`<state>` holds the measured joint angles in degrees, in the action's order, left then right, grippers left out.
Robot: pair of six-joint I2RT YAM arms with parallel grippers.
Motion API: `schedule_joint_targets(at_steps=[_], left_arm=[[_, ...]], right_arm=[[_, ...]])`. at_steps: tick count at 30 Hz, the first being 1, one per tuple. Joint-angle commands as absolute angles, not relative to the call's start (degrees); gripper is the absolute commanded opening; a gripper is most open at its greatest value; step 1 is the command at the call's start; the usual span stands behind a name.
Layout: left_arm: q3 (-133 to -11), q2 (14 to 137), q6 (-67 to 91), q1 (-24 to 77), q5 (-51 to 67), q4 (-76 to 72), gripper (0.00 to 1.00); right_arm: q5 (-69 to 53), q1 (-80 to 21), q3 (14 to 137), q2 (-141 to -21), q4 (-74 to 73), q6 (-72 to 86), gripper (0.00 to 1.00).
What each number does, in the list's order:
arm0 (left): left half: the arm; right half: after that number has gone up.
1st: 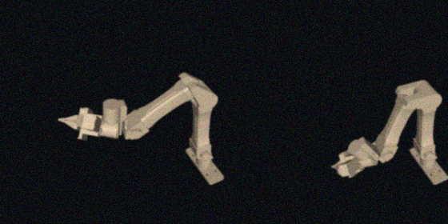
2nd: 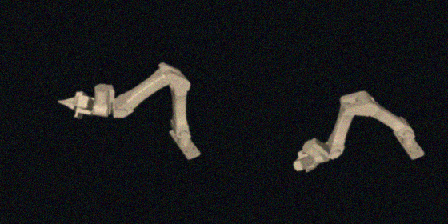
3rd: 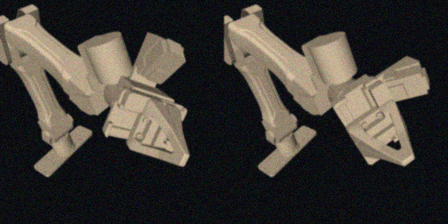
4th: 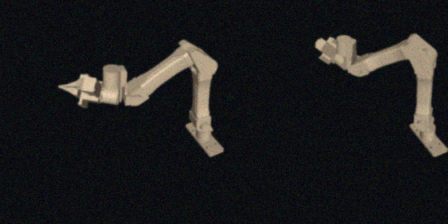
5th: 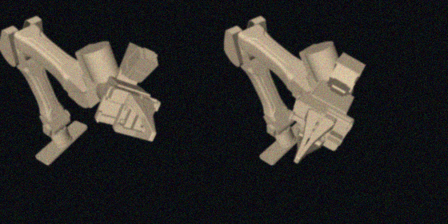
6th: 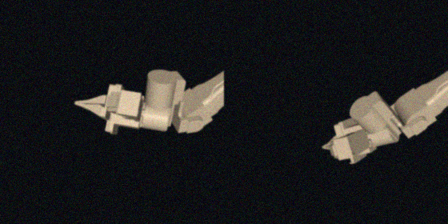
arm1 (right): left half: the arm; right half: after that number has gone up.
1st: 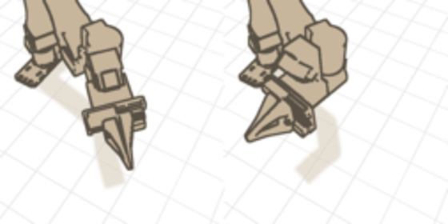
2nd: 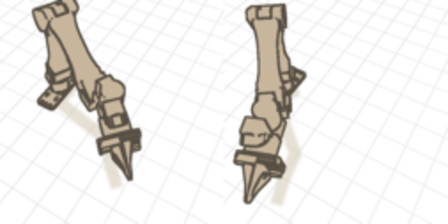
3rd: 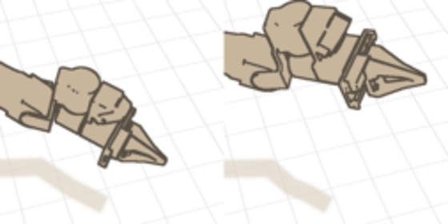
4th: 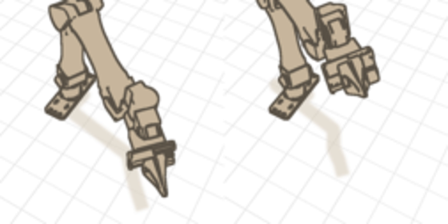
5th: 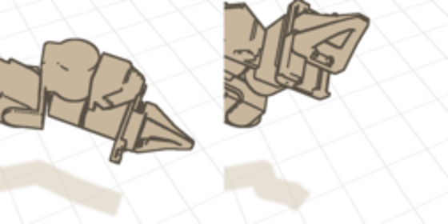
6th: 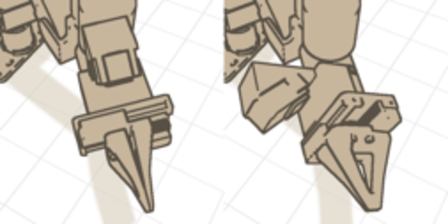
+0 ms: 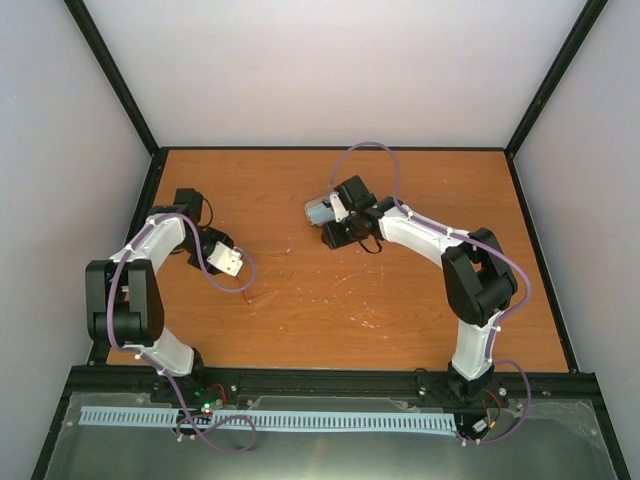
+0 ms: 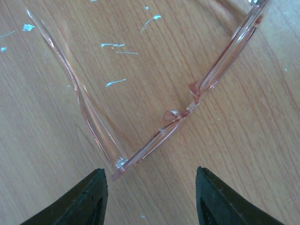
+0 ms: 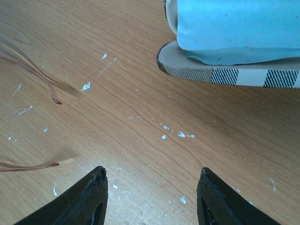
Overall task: Organize the sunglasses
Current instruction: Pick up the sunglasses from the center of the board.
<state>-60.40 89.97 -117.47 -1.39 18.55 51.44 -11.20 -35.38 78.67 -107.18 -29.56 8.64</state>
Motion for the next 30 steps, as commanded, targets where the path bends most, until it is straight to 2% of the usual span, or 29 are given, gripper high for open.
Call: schedule_joint_targets(at_steps=[1,11,17,30], left_arm=[[-62.84,92.17,-133.14,-0.39,17.87,52.64,0.53],[-64.0,96.75,-130.94,2.33,17.43,49.83,0.5],[-63.98,98.65,-129.82,2.59,15.08,48.48,0.38],[-61.62,99.68,-128.81,2.64,11.34,46.6,0.22]], right_arm=[[-11.4,-35.46,78.26,-105.64,-27.55,9.4,0.52],[-11.4,-35.42,77.68,-105.67,-27.51,9.68,0.52],[-11.45,-35.41,77.61,-105.8,-27.63,9.78,0.52],[-11.47,-35.4,76.06,-105.36,-27.3,10.15,0.52]])
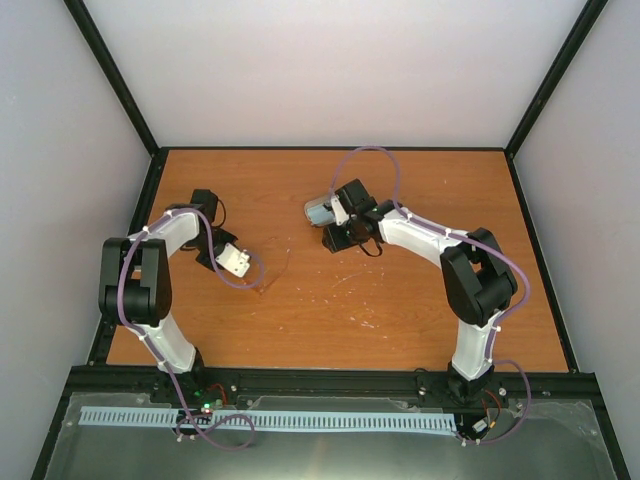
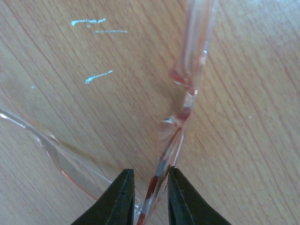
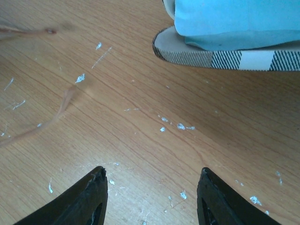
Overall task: Organize the sunglasses
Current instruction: Pick up the sunglasses from the center of the board, then fold the sunglasses.
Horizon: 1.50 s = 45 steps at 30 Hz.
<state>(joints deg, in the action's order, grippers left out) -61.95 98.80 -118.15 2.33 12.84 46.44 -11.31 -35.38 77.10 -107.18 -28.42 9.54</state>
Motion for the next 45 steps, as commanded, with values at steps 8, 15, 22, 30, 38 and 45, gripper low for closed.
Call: schedule_joint_targets(at_steps=[8,15,22,30,38,45], left_arm=[[-59.79,98.95,-127.35,2.71,10.83,46.96,0.14],[-58.16,94.22,-123.72,3.76,16.34,43.51,0.05],[-52.59,85.02,-115.76,5.69,27.66,28.63,0.0],[-43.01,74.72,-100.65,9.61,40.26,-0.76,0.03],[-35.73,75.4,-95.64,13.95,48.89,-30.31,0.05],[-39.52,84.08,-96.19,14.22,51.42,-43.54,0.05]], right_arm=[[-11.8,-35.38,75.78,-105.63,-27.29,9.96,0.52],[-11.95,-35.23,76.22,-105.88,-26.78,10.15,0.52],[-16.52,-30.65,77.44,-105.26,-24.53,13.46,0.51],[-44.09,-21.95,76.59,-105.6,-16.29,24.46,0.51],[-71.97,-19.34,75.06,-108.51,-0.71,39.86,0.52],[-79.68,-19.42,84.84,-110.32,-28.66,21.0,0.54]])
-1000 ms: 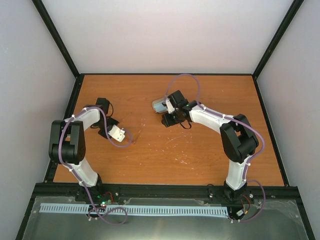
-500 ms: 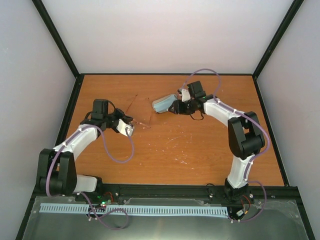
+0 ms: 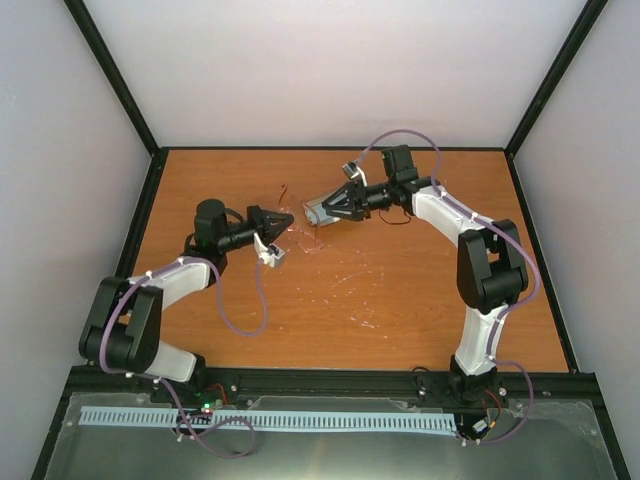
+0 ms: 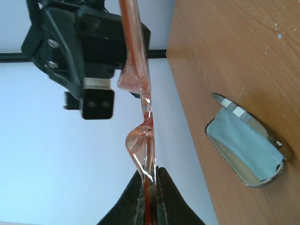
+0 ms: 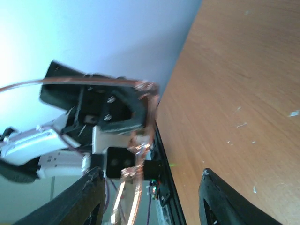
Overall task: Organize the sunglasses
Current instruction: Fold the sunglasses.
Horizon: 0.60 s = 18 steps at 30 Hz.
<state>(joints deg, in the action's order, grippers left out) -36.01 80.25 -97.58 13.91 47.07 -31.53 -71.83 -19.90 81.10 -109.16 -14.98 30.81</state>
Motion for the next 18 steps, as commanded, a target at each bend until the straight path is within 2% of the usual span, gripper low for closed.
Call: schedule_joint_targets(at_steps=[1,3,7,18], left_arm=[[-40.32,85.04,-95.76,14.32,51.66,-44.44,0.05],[-41.57,86.24,-95.41,14.55,52.64,-44.97,0.05],[-42.15,87.53,-95.54,14.89,55.66,-45.99,0.06],[-40.7,88.48,-94.4,16.86,59.46,-47.7,0.07]], right_arm=[[-80.21,-19.57,83.65,-109.85,-26.46,22.65,0.54],[-80.39,-19.94,83.89,-110.04,-27.65,21.92,0.55],[-78.6,-21.44,90.82,-113.22,-42.98,10.47,0.55],[-84.52,-23.49,95.13,-115.15,-44.62,9.11,0.55]])
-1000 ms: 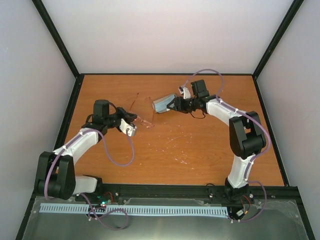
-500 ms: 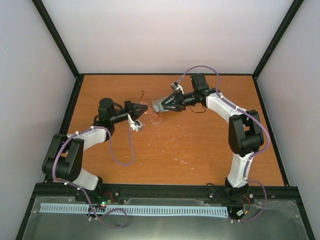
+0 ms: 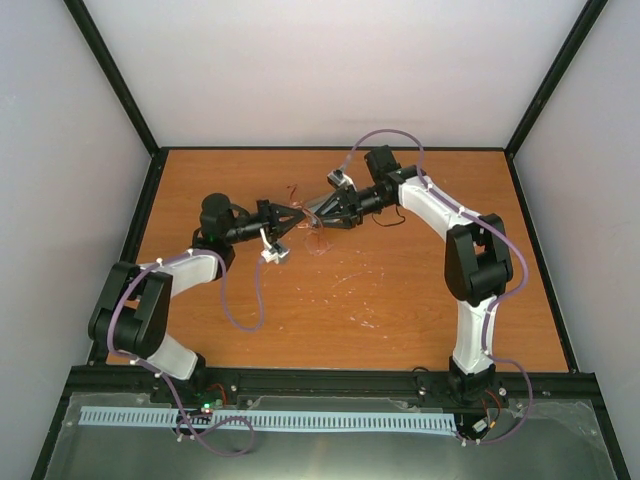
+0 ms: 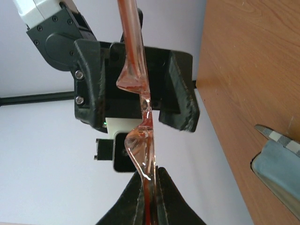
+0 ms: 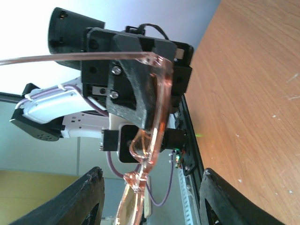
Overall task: Organize the sunglasses
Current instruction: Fold the sunglasses.
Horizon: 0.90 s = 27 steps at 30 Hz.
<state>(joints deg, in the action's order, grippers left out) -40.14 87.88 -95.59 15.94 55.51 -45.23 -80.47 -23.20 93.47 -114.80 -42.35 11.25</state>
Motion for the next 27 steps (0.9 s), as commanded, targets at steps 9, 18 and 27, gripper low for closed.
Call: schedule_joint_targets(at_steps=[9,18,27], left_arm=[[-42.72,91.03,-94.03,17.09,59.94,-48.54,0.07],[-43.56,92.18,-94.22,17.88,60.52,-49.3,0.07],[-43.24,92.51,-93.26,18.7,60.53,-50.28,0.11]], right_arm=[[-85.34,-25.81,94.3,-114.43,-47.89,6.2,0.52],[-85.09,-27.4,95.16,-115.61,-50.38,4.67,0.47],[-85.3,-27.76,95.87,-116.32,-50.82,4.28,0.22]])
